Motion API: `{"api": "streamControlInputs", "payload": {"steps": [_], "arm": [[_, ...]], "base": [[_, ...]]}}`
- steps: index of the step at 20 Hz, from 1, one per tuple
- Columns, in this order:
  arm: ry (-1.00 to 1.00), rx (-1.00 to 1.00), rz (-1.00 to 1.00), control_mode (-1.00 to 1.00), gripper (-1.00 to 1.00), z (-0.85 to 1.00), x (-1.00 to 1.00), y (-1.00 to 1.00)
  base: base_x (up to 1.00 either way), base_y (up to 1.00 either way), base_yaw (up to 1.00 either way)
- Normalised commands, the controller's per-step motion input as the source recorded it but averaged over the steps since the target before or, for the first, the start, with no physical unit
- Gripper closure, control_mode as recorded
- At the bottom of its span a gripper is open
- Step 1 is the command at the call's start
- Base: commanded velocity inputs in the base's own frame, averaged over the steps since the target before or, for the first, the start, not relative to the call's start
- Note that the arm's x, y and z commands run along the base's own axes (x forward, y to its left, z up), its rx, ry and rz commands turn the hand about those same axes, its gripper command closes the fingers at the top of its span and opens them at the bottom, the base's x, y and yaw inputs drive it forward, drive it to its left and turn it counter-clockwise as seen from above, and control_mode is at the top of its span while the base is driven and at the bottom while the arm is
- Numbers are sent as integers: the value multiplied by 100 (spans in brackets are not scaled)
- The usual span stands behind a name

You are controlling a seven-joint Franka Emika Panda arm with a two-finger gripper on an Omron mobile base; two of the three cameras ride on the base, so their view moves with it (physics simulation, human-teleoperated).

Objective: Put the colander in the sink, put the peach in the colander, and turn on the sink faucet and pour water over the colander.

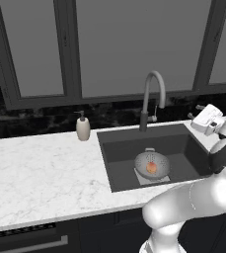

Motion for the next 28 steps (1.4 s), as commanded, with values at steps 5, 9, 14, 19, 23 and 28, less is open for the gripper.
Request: {"api": "streamControlInputs", "payload": {"steps": [5, 9, 14, 19, 23, 28], "arm": [[13, -17, 0, -100, -100, -6, 36, 19], [17, -18, 2, -100, -100, -25, 39, 26], [17, 0, 11, -100, -100, -62, 46, 18], [7, 0, 13, -100, -100, -47, 40, 2], [0, 0, 15, -100, -100, -14, 31, 0], [-1, 3, 16, -100, -100, 0, 18, 0]], "base": [[0, 0, 0], [0, 0, 0], [0, 0, 0], [0, 0, 0], [0, 0, 0], [0, 0, 0]]}}
